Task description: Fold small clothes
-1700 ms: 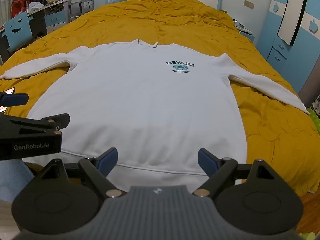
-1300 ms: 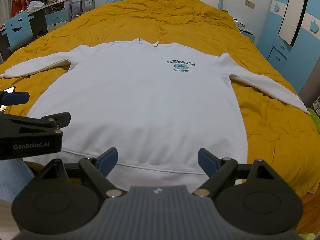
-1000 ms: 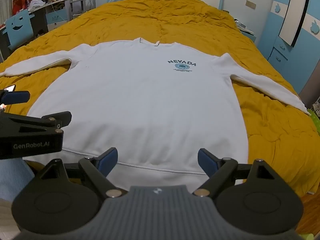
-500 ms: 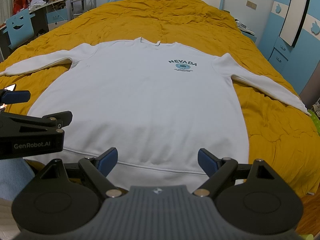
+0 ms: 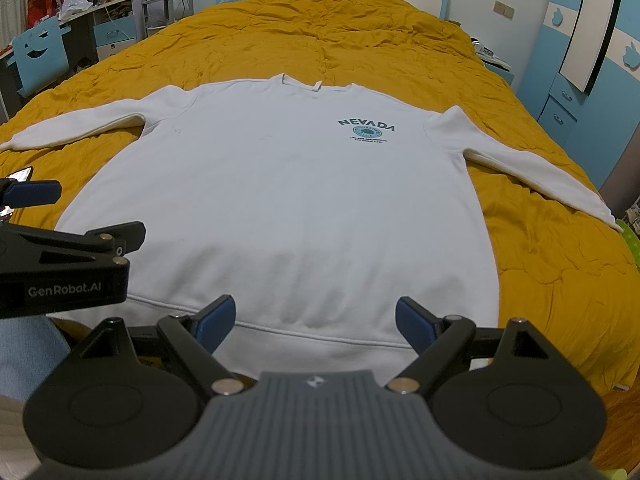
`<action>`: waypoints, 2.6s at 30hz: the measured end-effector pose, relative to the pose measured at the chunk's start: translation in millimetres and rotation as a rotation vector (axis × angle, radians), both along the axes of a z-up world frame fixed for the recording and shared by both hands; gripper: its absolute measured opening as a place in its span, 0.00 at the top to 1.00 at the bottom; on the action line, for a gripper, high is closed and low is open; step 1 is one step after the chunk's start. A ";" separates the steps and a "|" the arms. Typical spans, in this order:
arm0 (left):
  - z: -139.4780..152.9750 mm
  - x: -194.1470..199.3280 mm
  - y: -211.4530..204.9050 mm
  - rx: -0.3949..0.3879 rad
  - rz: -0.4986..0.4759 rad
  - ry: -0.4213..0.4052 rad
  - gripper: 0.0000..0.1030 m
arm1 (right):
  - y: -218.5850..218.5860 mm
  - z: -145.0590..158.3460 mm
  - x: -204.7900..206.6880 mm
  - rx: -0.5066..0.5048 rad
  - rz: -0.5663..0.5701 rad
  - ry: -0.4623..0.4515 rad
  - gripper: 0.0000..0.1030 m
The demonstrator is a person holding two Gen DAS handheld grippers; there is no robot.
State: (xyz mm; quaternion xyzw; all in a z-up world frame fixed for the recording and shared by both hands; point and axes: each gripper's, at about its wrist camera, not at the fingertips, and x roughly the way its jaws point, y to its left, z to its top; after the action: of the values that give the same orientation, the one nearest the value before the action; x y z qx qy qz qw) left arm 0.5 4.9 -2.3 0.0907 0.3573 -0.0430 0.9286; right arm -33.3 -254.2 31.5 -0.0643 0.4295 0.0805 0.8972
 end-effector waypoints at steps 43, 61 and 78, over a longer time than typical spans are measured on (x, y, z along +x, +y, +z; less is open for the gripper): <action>-4.2 0.3 -1.9 -0.004 0.001 0.006 0.00 | 0.4 -0.3 1.0 -0.001 0.001 0.005 0.19; 5.7 44.9 28.6 -0.143 0.031 -0.042 0.00 | -16.6 12.6 37.0 0.090 -0.023 -0.133 0.19; 9.6 120.6 264.1 -0.334 0.593 -0.097 0.00 | -21.2 7.0 152.8 0.134 -0.086 -0.208 0.19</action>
State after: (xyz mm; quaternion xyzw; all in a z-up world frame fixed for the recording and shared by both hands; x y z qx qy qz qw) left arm 121.1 269.1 7.3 -0.1683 0.3118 0.1753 0.9186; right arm 119.5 -275.4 38.4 0.0061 0.3302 0.0632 0.9418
